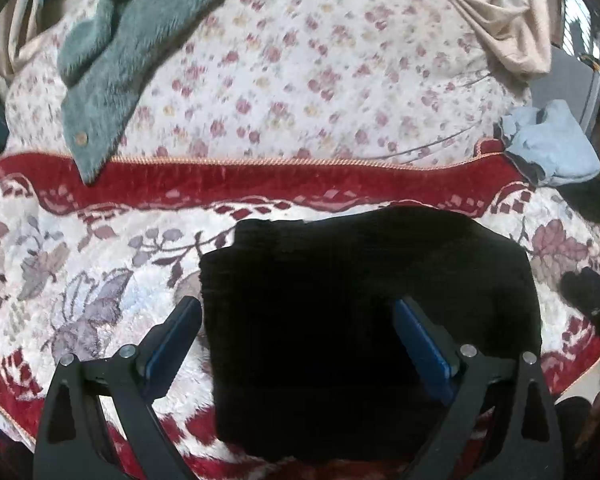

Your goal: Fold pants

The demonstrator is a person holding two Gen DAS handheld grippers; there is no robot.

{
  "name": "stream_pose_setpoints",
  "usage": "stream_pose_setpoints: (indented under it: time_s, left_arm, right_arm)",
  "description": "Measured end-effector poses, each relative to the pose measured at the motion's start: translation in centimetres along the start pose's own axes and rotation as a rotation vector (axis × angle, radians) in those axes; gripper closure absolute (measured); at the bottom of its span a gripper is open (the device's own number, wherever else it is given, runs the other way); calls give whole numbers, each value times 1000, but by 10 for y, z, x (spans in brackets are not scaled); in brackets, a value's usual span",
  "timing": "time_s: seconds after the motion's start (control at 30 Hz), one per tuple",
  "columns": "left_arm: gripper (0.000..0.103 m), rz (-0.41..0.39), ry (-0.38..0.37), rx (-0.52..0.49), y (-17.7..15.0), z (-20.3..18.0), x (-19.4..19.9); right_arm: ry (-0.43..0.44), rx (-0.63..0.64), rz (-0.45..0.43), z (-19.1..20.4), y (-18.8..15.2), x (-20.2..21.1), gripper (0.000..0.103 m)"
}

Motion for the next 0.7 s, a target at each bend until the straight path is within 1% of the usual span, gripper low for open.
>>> stream_pose_setpoints:
  time_s: [0.1, 0.23, 0.43, 0.7]
  left_arm:
    - [7, -15, 0, -7, -2, -12, 10]
    - [7, -25, -10, -14, -5, -22, 16]
    - [7, -28, -20, -37, -11, -34, 22]
    - [7, -26, -20, -51, -14, -40, 22]
  right_arm:
    - [5, -29, 25, 2, -14, -6, 6]
    - [18, -62, 18, 0, -24, -4, 6]
    - [29, -76, 13, 0, -26, -1, 6]
    - [37, -61, 15, 4, -26, -5, 6]
Point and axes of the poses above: each gripper's, at about its wrist camera, not at the fingertips, and x roughly against the way its jaws point, z to its left, y to its top, the point moved 9 cm from there along -x, roughly the way its jaws point, and after that the axes turned 14 degrees about y, right-handed, at the moved point
